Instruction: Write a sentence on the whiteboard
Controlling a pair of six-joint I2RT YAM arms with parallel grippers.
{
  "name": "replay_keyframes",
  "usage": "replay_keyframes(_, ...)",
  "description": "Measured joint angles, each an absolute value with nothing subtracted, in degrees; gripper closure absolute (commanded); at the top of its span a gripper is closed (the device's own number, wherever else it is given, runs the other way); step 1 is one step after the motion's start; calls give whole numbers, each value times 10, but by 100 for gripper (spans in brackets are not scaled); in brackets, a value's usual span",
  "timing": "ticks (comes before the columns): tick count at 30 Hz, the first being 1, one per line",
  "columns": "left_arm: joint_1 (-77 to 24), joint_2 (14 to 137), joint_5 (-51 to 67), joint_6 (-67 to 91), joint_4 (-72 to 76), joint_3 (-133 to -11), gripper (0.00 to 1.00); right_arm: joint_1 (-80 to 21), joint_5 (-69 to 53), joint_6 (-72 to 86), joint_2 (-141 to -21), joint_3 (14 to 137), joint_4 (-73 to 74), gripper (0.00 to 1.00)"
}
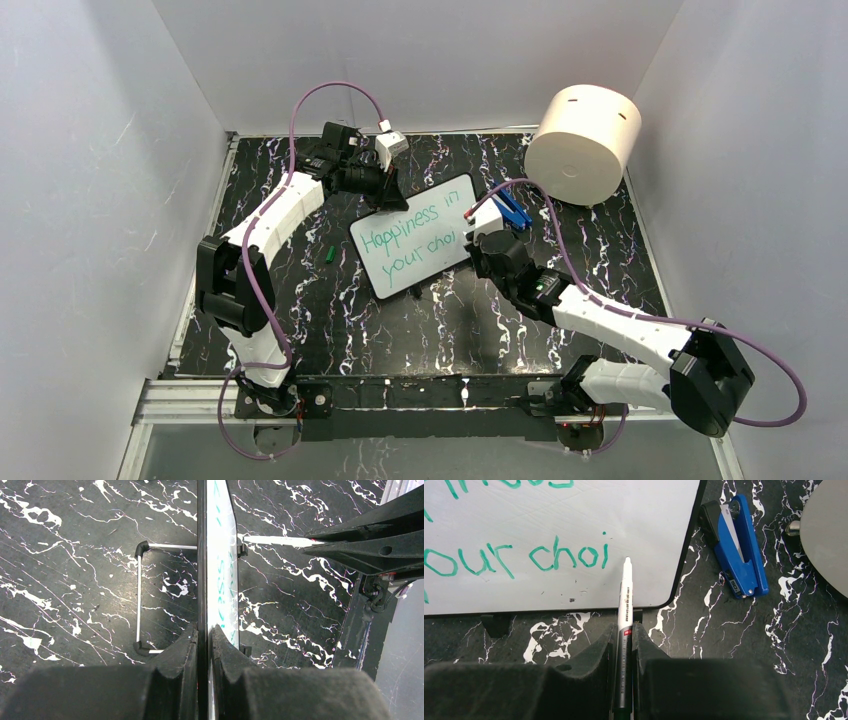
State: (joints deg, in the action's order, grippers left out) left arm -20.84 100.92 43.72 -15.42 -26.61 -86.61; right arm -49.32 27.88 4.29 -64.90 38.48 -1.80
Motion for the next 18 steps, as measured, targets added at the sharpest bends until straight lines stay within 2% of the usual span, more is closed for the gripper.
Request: replay_keyframes(18,-208,1010,437,-154,-266,-866,100,-483,255,45,-662,380,-36,100)
